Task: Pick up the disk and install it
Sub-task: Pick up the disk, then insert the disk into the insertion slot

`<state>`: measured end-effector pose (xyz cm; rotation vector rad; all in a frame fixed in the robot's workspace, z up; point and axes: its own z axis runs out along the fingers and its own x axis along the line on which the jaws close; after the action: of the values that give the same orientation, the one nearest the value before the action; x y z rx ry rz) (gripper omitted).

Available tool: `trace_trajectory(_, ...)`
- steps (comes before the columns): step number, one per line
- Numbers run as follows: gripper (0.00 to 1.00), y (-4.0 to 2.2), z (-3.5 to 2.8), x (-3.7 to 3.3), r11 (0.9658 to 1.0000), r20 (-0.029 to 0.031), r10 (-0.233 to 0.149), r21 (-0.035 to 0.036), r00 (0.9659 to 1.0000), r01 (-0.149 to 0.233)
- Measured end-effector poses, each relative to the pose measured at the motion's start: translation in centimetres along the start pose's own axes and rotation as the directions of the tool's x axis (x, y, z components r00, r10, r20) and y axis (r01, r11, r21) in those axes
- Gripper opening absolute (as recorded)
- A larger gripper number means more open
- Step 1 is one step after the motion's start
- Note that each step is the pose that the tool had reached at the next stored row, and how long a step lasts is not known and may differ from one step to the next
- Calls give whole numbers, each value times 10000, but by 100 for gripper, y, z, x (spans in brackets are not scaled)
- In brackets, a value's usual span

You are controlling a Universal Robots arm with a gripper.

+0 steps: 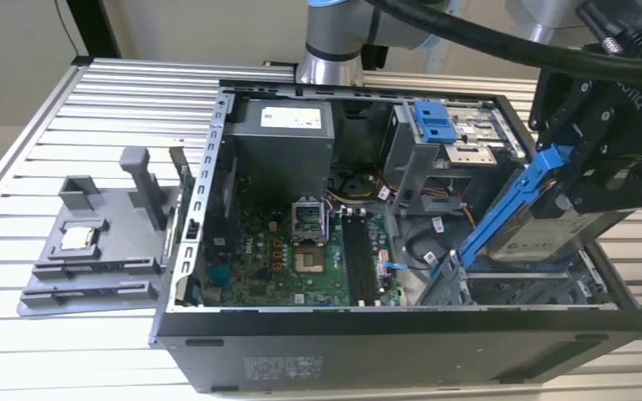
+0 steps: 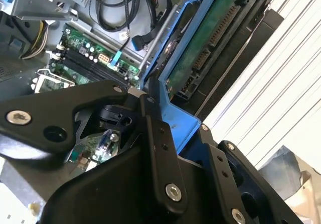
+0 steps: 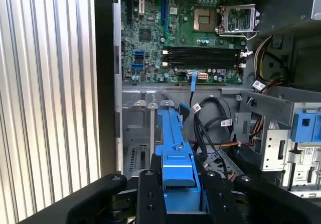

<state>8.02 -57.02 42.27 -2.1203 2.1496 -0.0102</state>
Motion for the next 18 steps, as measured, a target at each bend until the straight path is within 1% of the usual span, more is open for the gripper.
trace_trajectory(2, 0, 0, 44, 4, 9999, 18, 102, 15, 9999, -102)
trace_trajectory(6, 0, 1, 119, 12, 9996, 11, 274, 29, 9996, -274)
trace_trajectory(8, 0, 1, 126, 14, 9995, 3, 314, 26, 9995, -314)
trace_trajectory(10, 0, 1, 126, 14, 9995, 9, 316, 10, 9995, -316)
trace_trajectory(12, 0, -1, 122, 14, 9995, 11, 318, -19, 9995, -318)
trace_trajectory(13, 0, -3, 120, 14, 9995, 18, 317, -47, 9995, -317)
trace_trajectory(16, 0, -2, 101, 13, 9993, 4, 329, -182, 9995, -329)
trace_trajectory(17, 0, -2, 101, 13, 9993, 0, 329, -183, 9995, -329)
trace_trajectory(18, 0, -1, 108, 13, 9993, -28, 327, -183, 9995, -327)
